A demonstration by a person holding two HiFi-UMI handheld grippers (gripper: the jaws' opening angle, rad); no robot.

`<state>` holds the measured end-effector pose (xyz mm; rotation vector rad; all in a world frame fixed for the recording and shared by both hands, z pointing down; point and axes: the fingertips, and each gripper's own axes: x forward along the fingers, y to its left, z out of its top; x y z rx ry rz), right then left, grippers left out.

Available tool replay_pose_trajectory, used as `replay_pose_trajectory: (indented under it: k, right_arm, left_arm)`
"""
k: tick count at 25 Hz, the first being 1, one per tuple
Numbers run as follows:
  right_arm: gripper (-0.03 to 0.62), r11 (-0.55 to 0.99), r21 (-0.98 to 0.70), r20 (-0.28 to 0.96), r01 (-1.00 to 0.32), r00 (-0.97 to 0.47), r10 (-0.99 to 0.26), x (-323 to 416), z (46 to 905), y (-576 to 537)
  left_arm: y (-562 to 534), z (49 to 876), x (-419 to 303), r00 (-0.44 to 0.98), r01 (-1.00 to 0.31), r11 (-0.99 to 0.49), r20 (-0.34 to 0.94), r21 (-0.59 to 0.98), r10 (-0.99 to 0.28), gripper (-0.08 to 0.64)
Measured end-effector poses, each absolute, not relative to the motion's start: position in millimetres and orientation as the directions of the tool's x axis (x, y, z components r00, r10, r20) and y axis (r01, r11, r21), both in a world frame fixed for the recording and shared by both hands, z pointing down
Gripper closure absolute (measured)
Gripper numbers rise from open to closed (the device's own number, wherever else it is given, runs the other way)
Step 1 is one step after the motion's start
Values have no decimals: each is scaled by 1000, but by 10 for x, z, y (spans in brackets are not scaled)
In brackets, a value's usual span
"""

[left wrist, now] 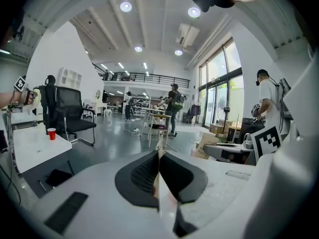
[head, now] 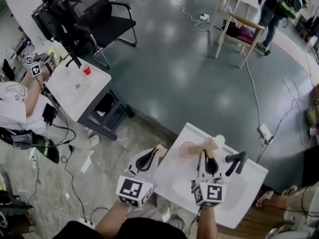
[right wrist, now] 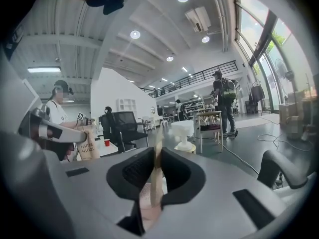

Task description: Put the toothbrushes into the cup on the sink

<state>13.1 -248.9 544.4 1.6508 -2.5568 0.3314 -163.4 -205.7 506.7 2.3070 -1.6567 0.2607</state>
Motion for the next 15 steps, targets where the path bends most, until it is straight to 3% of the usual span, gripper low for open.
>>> replay_pose_trajectory:
  k: [15]
  right_arm:
    - [545,353,-116,272,-928,-371,-888,-26,5855,-2605]
  left_arm:
    - [-2181,5314,-1832,342,-940,-313,341,137,-876,552]
